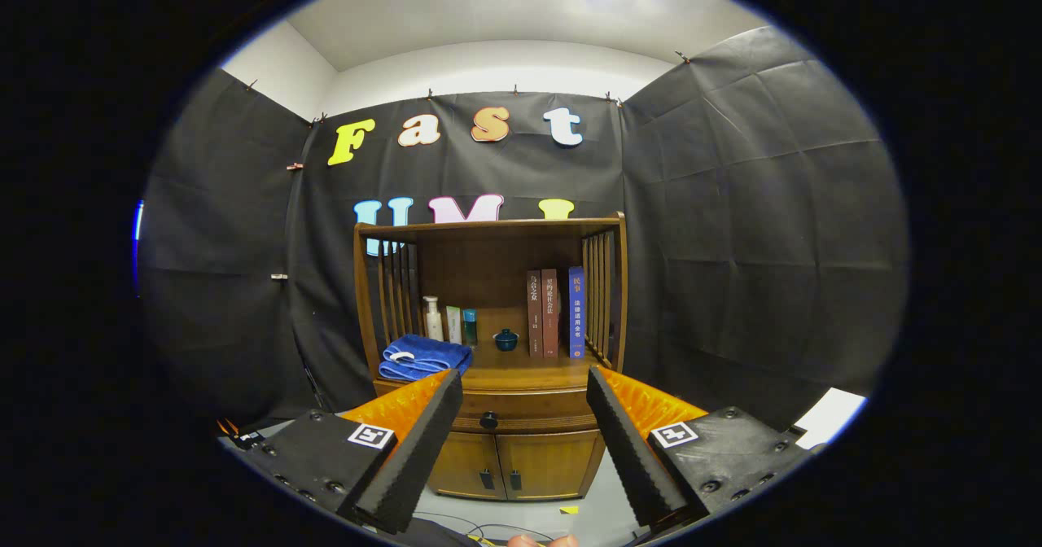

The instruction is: Pull open the drawer, take out the items inside it, and place them on the countertop above the cabinet.

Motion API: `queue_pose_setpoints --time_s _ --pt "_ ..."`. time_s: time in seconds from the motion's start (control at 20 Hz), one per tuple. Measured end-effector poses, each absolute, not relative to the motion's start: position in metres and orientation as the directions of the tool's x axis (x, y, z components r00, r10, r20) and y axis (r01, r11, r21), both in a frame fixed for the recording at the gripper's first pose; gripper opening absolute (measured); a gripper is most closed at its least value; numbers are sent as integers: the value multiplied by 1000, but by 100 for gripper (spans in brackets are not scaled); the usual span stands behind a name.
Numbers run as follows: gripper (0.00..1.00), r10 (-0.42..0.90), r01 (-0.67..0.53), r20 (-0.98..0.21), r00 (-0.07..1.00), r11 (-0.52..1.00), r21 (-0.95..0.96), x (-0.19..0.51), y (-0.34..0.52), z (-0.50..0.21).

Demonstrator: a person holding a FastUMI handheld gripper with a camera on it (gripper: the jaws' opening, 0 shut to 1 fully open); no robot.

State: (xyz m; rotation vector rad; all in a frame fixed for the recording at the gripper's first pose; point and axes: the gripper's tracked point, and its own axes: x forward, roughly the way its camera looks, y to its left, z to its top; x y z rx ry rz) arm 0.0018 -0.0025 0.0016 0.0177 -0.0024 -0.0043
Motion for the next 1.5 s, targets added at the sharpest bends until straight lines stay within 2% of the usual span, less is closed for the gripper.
queue_pose_setpoints --time_s 0.55,0.9,1.2,1.5 --pt "99 -12 13 -57 998 1000 14 61 -4 -46" --pt "99 1 -4 -158 987 1000 -19 131 13 -121" --pt "99 13 -15 -180 984 1000 -10 187 32 -174" --pt "99 62 -57 -318 946 998 24 236 53 -245"
